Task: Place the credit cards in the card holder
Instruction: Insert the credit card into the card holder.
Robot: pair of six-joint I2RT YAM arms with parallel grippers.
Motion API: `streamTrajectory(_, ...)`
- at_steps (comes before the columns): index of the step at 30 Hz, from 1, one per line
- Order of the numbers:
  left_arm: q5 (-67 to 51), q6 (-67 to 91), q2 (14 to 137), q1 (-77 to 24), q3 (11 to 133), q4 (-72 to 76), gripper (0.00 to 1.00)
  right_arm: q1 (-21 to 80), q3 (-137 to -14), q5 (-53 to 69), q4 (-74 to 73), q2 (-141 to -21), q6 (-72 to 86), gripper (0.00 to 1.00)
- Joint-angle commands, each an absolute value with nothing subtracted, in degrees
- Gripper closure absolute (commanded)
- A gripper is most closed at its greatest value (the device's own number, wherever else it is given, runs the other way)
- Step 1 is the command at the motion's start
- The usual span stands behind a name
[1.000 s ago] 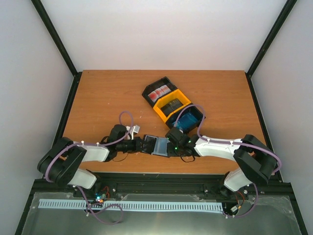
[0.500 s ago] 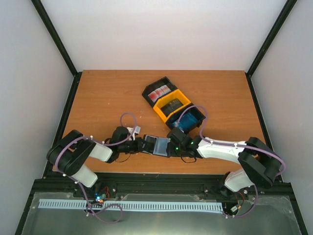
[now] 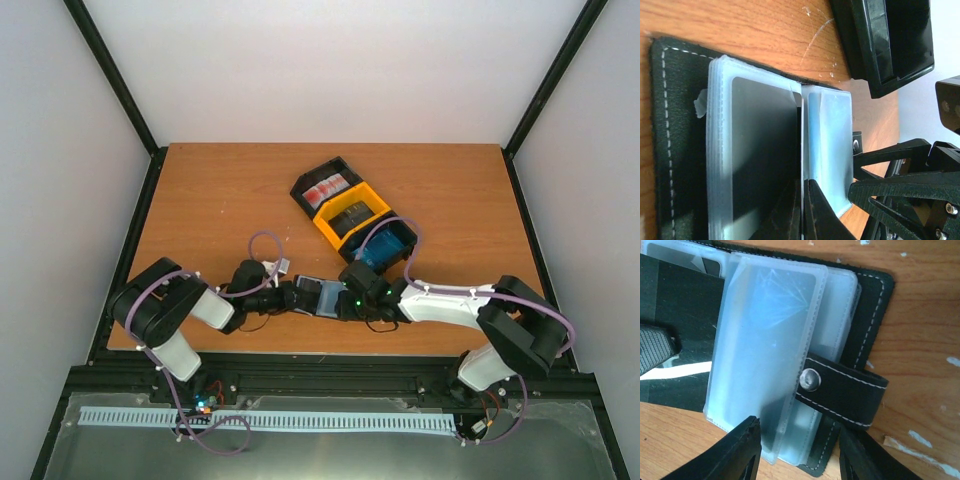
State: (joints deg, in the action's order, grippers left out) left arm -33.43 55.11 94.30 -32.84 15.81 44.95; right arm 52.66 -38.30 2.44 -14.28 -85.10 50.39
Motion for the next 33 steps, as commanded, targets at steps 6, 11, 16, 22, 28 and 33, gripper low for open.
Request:
streamTrajectory(6, -35.7, 57.7, 95.6, -33.5, 18.2, 48.6, 0.99, 53.1, -38.7, 1.8, -15.4, -88.4, 51.1, 0.59)
streamTrajectory(11, -35.5, 58.1, 95.3, -33.5, 18.3, 48.9, 0.99, 53.1, -38.8, 1.5, -16.0, -88.9, 51.1, 0.66)
streamTrajectory(16, -35.1, 58.2, 97.1, -33.4, 18.2, 49.7, 0.99, 53.1, -38.7, 1.6, -15.7, -88.9, 51.2, 0.68)
streamTrajectory(22, -33.4, 58.3, 98.2, -33.5, 17.6, 51.5, 0.99, 53.1, -38.7, 1.6, -15.6, -88.9, 51.2, 0.68)
streamTrajectory(28, -29.5, 58.6, 96.9, -33.5, 16.0, 51.8, 0.99, 53.1, -38.8, 1.5, -15.7, -88.9, 51.3, 0.68)
streamTrajectory(33, -29.1, 59.8, 96.0, -33.8, 15.3, 52.4, 0.99, 53.1, -38.7, 1.5, -15.4, -89.2, 51.4, 0.68)
